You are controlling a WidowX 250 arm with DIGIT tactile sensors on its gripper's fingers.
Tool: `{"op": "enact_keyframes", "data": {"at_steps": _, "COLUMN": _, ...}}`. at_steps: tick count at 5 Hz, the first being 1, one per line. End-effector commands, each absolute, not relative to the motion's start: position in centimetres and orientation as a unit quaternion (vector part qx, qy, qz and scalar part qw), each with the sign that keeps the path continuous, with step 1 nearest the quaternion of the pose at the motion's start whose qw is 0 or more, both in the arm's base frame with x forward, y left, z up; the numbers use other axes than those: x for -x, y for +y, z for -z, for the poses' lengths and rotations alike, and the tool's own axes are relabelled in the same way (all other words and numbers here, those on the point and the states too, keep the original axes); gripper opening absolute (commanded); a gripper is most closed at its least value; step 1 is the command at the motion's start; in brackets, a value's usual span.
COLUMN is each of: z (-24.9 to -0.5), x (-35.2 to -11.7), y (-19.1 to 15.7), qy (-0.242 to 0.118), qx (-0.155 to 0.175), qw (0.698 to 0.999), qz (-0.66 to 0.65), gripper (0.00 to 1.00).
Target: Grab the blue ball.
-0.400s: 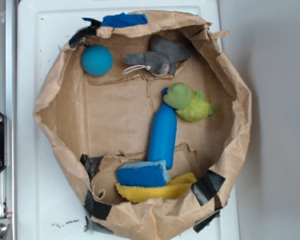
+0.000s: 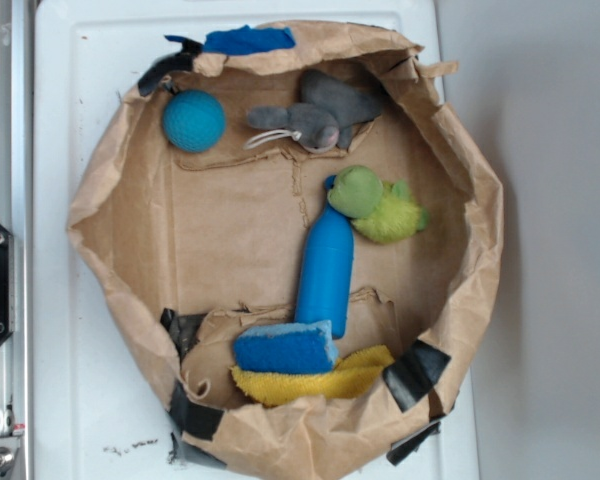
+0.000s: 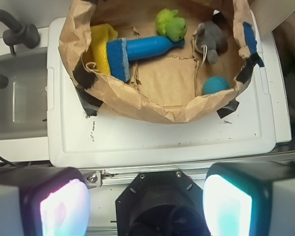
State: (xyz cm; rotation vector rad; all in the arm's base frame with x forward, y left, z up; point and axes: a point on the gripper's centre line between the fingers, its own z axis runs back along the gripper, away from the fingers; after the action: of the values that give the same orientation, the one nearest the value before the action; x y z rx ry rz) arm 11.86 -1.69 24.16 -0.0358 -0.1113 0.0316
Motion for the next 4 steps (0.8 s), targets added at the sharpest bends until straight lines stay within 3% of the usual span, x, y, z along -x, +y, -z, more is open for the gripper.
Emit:
{"op": "enact_keyframes", "data": {"at_steps": 1, "z": -23.2, "x": -17.2, "y": 1.6, "qy": 0.064, "qx": 0.027, "qw": 0.994, "qz": 0.086, "gripper": 1.00}}
{"op": "enact_keyframes", "data": {"at_steps": 2, "z": -22.3, "x": -18.6, "y": 2.3, "qy": 0.077, "qx": 0.049, "qw": 0.994, "qz": 0.066, "gripper": 1.00}}
{"op": "enact_keyframes", "data": {"at_steps": 4, "z": -22.3, "x": -18.6, "y": 2.3, "qy": 0.077, "qx": 0.049, "qw": 0.994, "qz": 0.066, "gripper": 1.00}}
